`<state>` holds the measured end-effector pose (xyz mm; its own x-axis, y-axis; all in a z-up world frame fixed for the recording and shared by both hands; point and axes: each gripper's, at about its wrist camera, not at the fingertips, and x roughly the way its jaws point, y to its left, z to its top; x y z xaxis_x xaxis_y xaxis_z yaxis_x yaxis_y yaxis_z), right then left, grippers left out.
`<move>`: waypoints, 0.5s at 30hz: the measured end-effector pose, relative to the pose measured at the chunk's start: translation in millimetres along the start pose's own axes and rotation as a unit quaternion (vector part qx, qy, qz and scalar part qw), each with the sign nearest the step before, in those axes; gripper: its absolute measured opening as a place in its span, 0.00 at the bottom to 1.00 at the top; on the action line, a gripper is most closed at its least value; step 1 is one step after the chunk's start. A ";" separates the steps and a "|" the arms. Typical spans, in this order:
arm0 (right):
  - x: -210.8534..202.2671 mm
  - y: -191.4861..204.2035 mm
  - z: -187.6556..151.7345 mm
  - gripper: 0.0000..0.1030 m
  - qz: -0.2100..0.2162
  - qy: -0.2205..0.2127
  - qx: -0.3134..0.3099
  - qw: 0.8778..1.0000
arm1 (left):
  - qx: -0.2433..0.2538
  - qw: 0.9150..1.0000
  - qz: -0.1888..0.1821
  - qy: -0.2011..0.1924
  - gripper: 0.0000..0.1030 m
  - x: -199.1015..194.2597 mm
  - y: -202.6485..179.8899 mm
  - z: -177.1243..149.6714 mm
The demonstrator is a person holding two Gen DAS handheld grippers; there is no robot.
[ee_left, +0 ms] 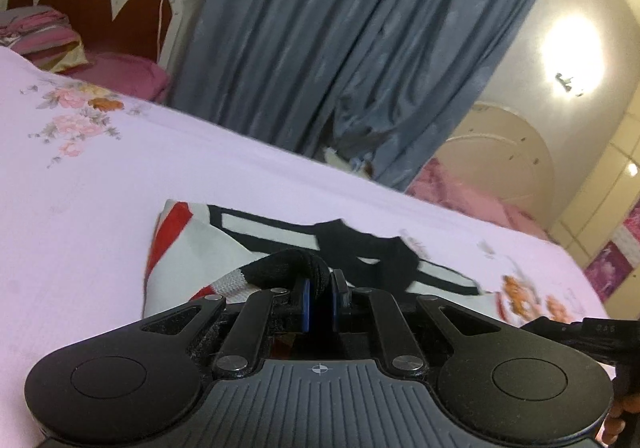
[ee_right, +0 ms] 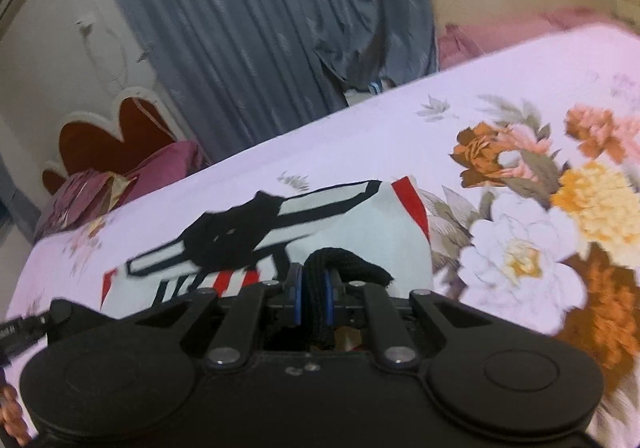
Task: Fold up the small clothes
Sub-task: 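Lift the hem with both tools and fold it over onto the black collar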
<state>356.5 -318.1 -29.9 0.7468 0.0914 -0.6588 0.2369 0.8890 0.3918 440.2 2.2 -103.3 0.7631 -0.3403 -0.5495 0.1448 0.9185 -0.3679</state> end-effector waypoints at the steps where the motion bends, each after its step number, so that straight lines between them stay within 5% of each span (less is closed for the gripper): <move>1: 10.9 -2.3 4.2 0.10 0.000 0.011 0.007 1.000 | -0.007 1.000 0.009 0.006 0.09 12.0 2.4 3.7; 9: 71.6 -18.4 18.7 0.12 -0.006 0.047 0.048 0.998 | -0.037 0.997 0.044 0.052 0.09 71.0 15.5 16.2; 13: 82.4 -20.9 25.0 0.24 -0.019 0.028 0.044 0.998 | -0.043 0.996 0.048 0.063 0.10 86.9 17.1 19.0; 15: 83.8 -20.9 29.8 0.35 -0.032 0.014 0.034 0.999 | -0.053 0.995 0.047 0.072 0.21 92.3 19.9 20.6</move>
<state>432.7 -342.4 -74.1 0.7115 0.0485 -0.7010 0.3254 0.8615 0.3899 526.5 -6.8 -145.8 0.6707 -0.2855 -0.6846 0.0028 0.9239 -0.3825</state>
